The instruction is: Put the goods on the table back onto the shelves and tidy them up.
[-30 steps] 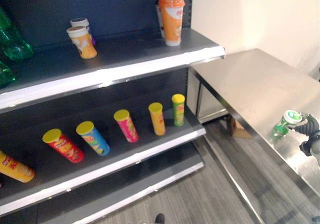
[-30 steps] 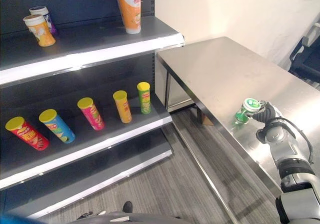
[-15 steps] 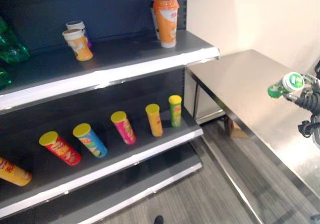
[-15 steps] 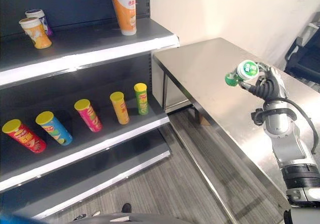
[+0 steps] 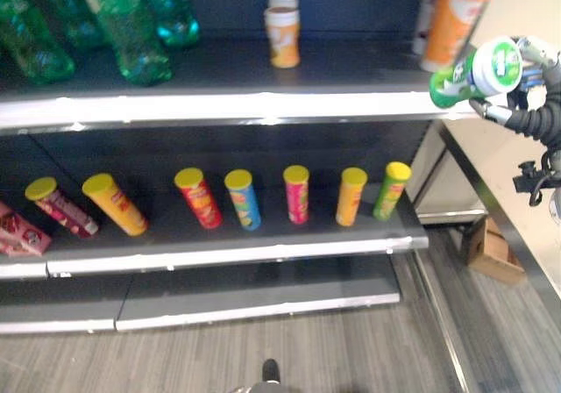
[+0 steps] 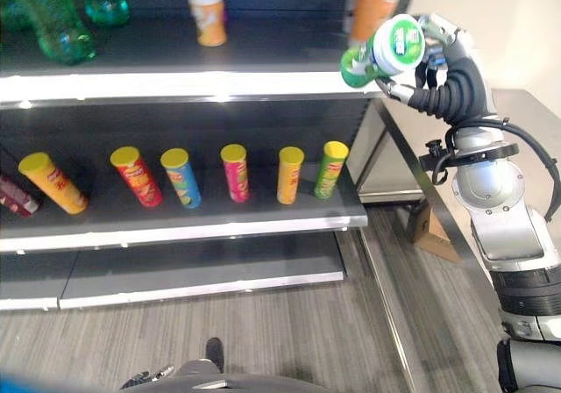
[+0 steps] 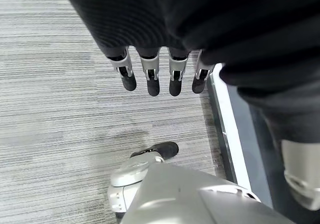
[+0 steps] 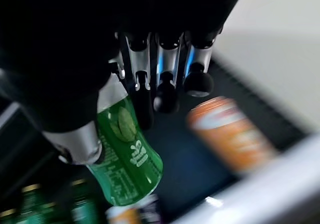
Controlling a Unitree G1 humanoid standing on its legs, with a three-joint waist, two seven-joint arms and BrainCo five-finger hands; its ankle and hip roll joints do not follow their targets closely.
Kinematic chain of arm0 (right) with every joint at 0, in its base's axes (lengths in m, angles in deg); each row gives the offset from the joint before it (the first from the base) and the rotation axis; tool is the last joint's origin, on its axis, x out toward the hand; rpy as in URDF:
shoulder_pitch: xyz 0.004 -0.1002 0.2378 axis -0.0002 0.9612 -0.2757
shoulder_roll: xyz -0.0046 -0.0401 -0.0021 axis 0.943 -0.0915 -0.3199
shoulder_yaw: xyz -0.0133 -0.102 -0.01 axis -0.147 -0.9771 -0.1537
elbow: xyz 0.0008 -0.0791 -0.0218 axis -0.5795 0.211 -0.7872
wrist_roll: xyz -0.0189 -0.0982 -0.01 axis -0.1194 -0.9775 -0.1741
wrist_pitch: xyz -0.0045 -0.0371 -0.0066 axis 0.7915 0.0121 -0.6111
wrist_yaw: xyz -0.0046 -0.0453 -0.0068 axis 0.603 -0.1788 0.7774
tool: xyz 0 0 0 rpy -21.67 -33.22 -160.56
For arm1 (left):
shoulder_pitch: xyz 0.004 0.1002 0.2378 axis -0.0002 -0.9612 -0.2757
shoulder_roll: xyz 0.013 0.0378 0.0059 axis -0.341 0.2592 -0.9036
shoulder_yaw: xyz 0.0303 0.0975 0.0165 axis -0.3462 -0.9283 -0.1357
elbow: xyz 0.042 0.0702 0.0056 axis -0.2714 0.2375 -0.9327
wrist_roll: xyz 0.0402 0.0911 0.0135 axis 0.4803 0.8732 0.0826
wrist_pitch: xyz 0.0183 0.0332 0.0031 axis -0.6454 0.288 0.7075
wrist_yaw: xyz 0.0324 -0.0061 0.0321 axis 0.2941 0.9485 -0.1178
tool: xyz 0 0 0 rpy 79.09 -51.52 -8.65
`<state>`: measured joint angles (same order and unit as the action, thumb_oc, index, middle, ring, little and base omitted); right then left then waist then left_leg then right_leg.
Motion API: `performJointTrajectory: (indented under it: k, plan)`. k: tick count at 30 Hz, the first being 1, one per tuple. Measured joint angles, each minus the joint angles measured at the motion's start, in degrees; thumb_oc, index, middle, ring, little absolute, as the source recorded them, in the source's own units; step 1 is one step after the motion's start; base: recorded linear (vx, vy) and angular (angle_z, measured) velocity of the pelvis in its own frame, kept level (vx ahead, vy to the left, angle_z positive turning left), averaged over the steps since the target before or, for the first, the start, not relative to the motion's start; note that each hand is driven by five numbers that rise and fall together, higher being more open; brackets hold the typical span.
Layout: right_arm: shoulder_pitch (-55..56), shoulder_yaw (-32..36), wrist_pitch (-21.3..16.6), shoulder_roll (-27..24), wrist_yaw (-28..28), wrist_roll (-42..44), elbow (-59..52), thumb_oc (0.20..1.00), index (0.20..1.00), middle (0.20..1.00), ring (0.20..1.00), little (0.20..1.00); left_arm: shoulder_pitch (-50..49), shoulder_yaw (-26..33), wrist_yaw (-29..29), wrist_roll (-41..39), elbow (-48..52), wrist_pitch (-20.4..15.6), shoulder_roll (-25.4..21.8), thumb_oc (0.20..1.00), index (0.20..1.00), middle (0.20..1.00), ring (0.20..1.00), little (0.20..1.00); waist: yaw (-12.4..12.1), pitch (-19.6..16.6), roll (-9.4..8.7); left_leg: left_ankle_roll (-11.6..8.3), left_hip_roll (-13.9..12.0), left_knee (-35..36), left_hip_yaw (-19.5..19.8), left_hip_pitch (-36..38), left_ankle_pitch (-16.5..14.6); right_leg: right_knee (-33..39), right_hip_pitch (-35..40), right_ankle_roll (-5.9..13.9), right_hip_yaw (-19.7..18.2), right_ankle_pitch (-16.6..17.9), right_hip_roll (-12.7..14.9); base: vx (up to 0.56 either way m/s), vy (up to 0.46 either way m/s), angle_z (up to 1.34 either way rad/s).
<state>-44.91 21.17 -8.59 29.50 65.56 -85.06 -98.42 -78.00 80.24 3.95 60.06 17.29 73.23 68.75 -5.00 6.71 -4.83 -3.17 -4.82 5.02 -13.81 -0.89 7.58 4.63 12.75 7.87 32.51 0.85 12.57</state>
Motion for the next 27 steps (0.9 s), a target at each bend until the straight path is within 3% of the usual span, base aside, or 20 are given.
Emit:
performJointTrajectory:
  k: [4,6,9,10,12,13,16,17,19,21,22,23,24,27]
  plan:
    - [-11.4,-6.6,-1.0,-0.6,0.7,0.9,1.7,0.2,0.2,0.2,0.2,0.2,1.9,-1.2,0.0,0.7,1.3,-0.2,-0.8,1.0,1.0,1.0,1.0,1.0,-1.0,-0.2,-0.7,2.22,3.6,-1.2,0.3,0.1,-2.0,-5.6,-1.1,2.35,-2.5,-0.9,4.5,0.05,0.235,0.17]
    - [-13.4,-10.6,-0.3,-3.1,0.7,0.8,4.5,0.2,0.2,0.2,0.2,0.2,2.0,-2.4,0.0,1.5,0.5,-0.1,-0.8,1.0,1.0,1.0,1.0,1.0,-1.0,0.0,0.76,2.7,3.1,-1.1,0.4,1.3,-3.0,-13.9,-3.3,2.43,-3.6,-1.1,6.6,0.01,0.202,0.19]
    - [-14.6,-12.9,0.1,-3.7,1.3,0.8,5.3,0.2,0.2,0.2,0.2,0.2,2.4,-2.9,-0.1,1.7,0.3,-0.2,-2.1,1.0,1.0,1.0,1.0,1.0,-0.8,0.1,0.51,3.44,3.6,-1.0,0.7,1.7,-3.1,-22.1,-6.9,2.44,-5.4,-1.5,9.3,0.04,0.072,0.06]
    - [-15.0,-14.3,-0.1,-4.0,1.7,0.9,5.7,0.2,0.2,0.2,0.2,0.2,2.5,-3.0,-0.1,1.8,0.1,-0.2,-3.0,1.0,1.0,1.0,1.0,1.0,-1.0,0.4,0.43,5.55,3.9,-1.0,1.6,2.0,-2.8,-26.6,-9.5,2.95,-9.6,-1.8,9.3,0.03,-0.019,0.13]
    - [-14.6,-15.0,-0.1,-4.1,2.0,0.9,6.1,0.2,0.2,0.2,0.2,0.2,2.4,-3.4,-0.1,1.8,0.2,-0.2,-3.8,1.0,1.0,1.0,1.0,1.0,0.0,0.6,0.67,5.96,3.8,-0.3,3.4,2.0,-2.4,-27.1,-10.4,3.51,-14.5,-4.6,7.5,0.03,-0.102,0.37]
    - [-14.7,-15.0,-0.1,-5.1,2.4,1.2,6.3,0.2,0.2,0.2,0.2,0.2,2.5,-3.4,0.0,1.8,0.7,-0.3,-4.1,1.0,1.0,1.0,1.0,1.0,-0.1,0.6,0.42,5.93,3.8,-0.2,3.7,1.9,-2.3,-22.8,-10.5,3.39,-16.3,-5.7,5.7,0.04,-0.135,0.36]
    - [-17.3,-16.8,-0.3,-9.9,4.3,2.2,6.7,0.2,0.2,0.2,0.2,0.2,2.0,-3.9,0.4,1.7,1.1,-0.3,-4.3,1.0,1.0,1.0,1.0,1.0,0.2,0.6,0.04,5.69,4.2,-0.9,5.2,0.0,-2.1,-7.9,-10.4,3.34,-20.6,-5.5,0.6,0.02,-0.188,0.31]
    - [-17.4,-17.2,-0.4,-10.9,4.4,2.7,7.0,0.2,0.2,0.2,0.2,0.2,1.7,-3.9,0.6,1.8,1.0,-0.3,-4.2,1.0,1.0,1.0,1.0,1.0,0.6,0.5,-0.19,4.62,4.2,-1.0,5.8,-0.4,-1.5,-6.9,-10.0,2.46,-22.0,-3.7,-0.3,0.02,-0.13,0.56]
    - [-20.6,-22.4,0.0,-12.0,5.8,4.1,11.2,0.2,0.2,0.2,0.2,0.2,1.0,-3.6,1.0,1.8,1.0,-0.5,-3.7,1.0,1.0,1.0,1.0,1.0,0.5,0.0,0.23,3.23,3.2,-1.3,6.9,-1.9,-1.7,-5.2,-9.5,1.84,-22.2,-1.7,-2.3,0.06,-0.156,0.48]
    - [-20.9,-25.7,0.4,-14.0,6.9,4.3,12.0,0.2,0.2,0.2,0.2,0.2,1.6,-3.4,1.3,1.9,1.1,-0.6,-3.3,1.0,1.0,1.0,1.0,1.0,0.5,-0.9,-0.43,-1.4,2.4,-1.3,7.5,-3.7,-4.8,-1.0,-9.0,1.57,-21.8,-1.5,-3.2,0.1,-0.151,0.47]
    - [-22.6,-27.6,0.4,-14.4,7.3,4.4,13.1,0.2,0.2,0.2,0.2,0.2,1.7,-3.5,1.5,1.9,1.0,-0.6,-3.1,1.0,1.0,1.0,1.0,1.0,0.5,-0.6,-1.11,-0.87,2.5,-2.6,7.3,-4.0,-4.0,1.0,-8.2,0.72,-21.4,0.1,-3.3,0.08,-0.111,0.33]
    - [-24.3,-29.7,0.6,-15.0,8.2,4.4,14.5,0.2,0.2,0.2,0.2,0.2,1.2,-3.6,1.6,1.8,0.9,-0.6,-2.3,1.0,1.0,1.0,1.0,1.0,0.0,-0.8,0.4,-0.77,1.3,-3.0,8.2,-3.0,-3.7,1.4,-7.4,0.57,-20.9,1.1,-4.6,0.07,-0.099,0.41]
    - [-24.5,-30.5,0.6,-15.1,8.5,4.5,15.6,0.2,0.2,0.2,0.2,0.2,0.6,-3.6,1.6,1.8,0.9,-0.6,-2.2,1.0,1.0,1.0,1.0,1.0,0.1,-0.9,0.73,-0.02,0.9,-2.2,8.6,-2.5,-1.7,1.4,-6.3,0.25,-20.2,1.2,-5.1,0.07,-0.097,0.33]
    - [-26.4,-32.7,0.7,-13.7,9.0,5.5,18.2,0.2,0.2,0.2,0.2,0.2,-1.4,-3.9,1.6,1.7,0.3,-0.6,-2.1,1.0,1.0,1.0,1.0,1.0,-0.3,-1.5,0.6,-0.03,0.4,-1.1,8.9,-0.8,-1.7,1.4,-5.3,-0.15,-19.9,0.5,-5.6,0.05,-0.08,0.09]
